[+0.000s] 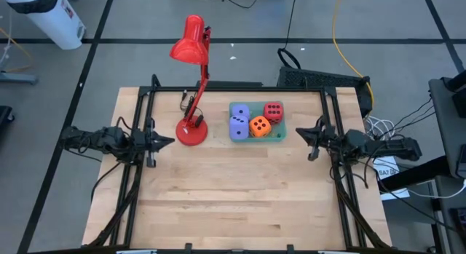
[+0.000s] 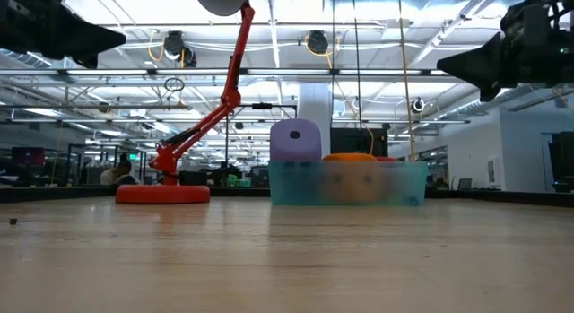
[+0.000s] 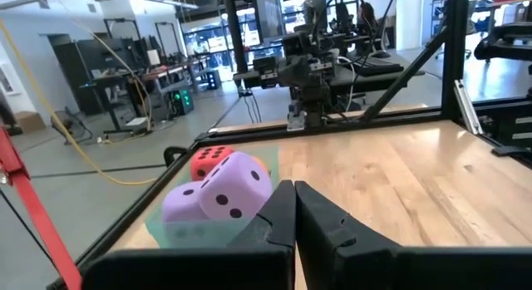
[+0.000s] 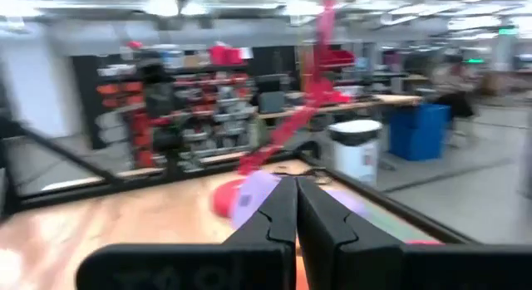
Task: Pick & Place Dice
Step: Return to Home Position
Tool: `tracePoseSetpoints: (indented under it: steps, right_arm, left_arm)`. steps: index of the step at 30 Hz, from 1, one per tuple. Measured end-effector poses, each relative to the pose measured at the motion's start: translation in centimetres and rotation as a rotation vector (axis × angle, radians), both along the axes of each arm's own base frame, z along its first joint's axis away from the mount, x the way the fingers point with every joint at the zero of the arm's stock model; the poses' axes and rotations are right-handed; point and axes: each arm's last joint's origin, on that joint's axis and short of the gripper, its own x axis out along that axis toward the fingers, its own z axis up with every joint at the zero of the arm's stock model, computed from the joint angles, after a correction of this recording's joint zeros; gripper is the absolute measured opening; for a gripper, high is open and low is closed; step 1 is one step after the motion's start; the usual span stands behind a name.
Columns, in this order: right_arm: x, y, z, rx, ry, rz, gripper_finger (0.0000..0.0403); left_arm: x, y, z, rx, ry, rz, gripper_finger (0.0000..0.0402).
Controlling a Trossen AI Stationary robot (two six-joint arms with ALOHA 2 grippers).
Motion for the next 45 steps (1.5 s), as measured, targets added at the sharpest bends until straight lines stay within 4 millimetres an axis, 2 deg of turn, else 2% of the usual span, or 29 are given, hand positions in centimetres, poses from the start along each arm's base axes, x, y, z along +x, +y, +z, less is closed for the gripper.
tracePoseSetpoints:
  steps: [3, 11, 29, 35, 45]
  right_arm:
    - [0.0, -0.5, -0.1, 0.023, -0.002, -0.063, 0.0000]
    - [-0.1, -1.1, 0.1, 0.040, -0.035, -0.044, 0.0000]
    - [-0.1, -0.9, 0.5, 0.010, -0.065, 0.060, 0.0000]
    - [-0.1, -0.9, 0.5, 0.003, -0.063, 0.059, 0.0000]
    - [0.0, -0.9, 0.4, 0.004, -0.059, 0.059, 0.0000]
  left_arm:
    - [0.0, 0.0, 0.0, -0.001, 0.000, 0.000, 0.0004]
    - [0.0, 0.0, 0.0, 0.001, 0.002, 0.000, 0.0003]
    - [0.1, 0.8, 0.0, 0.000, 0.004, 0.054, 0.0003]
    - [0.1, 1.3, 0.0, -0.004, -0.006, 0.112, 0.0022]
    - [0.1, 1.4, 0.0, -0.030, -0.011, 0.142, 0.0025]
